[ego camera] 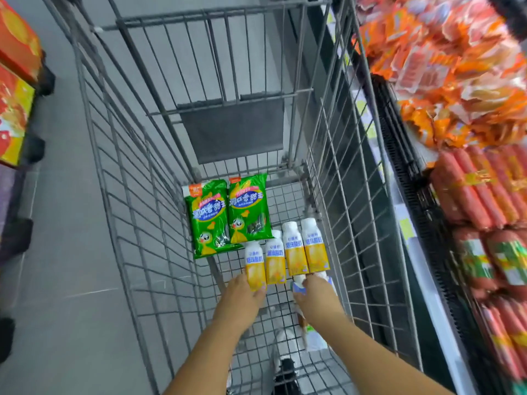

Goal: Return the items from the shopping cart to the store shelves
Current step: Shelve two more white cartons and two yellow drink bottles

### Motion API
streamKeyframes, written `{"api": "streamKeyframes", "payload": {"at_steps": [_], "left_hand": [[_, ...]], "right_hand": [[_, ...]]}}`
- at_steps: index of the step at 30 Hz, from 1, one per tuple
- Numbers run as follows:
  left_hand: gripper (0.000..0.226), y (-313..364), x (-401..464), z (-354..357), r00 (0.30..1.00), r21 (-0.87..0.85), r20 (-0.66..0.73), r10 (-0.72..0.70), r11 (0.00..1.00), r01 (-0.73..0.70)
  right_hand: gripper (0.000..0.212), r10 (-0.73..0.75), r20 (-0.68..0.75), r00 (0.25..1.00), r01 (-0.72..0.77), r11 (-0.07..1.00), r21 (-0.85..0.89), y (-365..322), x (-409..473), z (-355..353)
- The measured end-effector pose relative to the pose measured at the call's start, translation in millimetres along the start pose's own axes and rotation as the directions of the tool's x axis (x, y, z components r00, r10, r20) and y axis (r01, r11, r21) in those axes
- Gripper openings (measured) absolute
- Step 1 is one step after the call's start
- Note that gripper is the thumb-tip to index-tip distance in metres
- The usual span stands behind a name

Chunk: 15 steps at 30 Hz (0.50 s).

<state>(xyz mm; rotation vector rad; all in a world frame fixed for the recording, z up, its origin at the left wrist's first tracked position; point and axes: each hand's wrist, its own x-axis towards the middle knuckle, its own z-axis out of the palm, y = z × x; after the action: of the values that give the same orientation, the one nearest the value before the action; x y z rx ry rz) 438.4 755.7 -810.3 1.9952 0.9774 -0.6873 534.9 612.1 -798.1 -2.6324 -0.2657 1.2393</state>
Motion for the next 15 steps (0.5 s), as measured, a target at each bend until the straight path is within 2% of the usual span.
{"api": "streamKeyframes", "payload": {"at_steps": [2,3,5,7,9,12,15], "left_hand": [[0.035,-4,11,12,0.999,-0.061,-0.033,-0.043,0.997,0.041],[0.037,-5,15,18,0.996,-0.072,-0.056,-0.069,0.995,0.065],[0.037,-5,17,28,0.984,-0.087,-0.141,-0.109,0.991,0.098],[0.03,-3,13,36,0.977,-0.122,-0.16,-0.14,0.985,0.121],[0.022,-1,8,52,0.991,-0.143,-0.065,-0.116,0.984,0.106],[0.022,12,2,76,0.986,-0.171,0.142,-0.088,0.979,0.112],[0.03,24,2,95,0.975,-0.371,0.221,-0.014,0.923,0.097]], "right_hand": [[0.033,0.019,-0.032,0.999,-0.019,1.0,0.015,5,6,8],[0.032,0.022,-0.057,0.998,-0.021,0.999,0.024,6,7,9],[0.01,0.029,-0.132,0.991,-0.031,0.999,-0.011,13,8,11],[0.035,0.055,-0.22,0.974,-0.078,0.992,-0.097,23,5,17],[0.047,0.046,-0.27,0.962,-0.085,0.988,-0.133,29,1,22],[0.056,0.071,-0.246,0.967,-0.081,0.996,-0.031,26,3,28],[0.069,0.119,-0.208,0.971,-0.115,0.993,0.032,25,11,29]]}}
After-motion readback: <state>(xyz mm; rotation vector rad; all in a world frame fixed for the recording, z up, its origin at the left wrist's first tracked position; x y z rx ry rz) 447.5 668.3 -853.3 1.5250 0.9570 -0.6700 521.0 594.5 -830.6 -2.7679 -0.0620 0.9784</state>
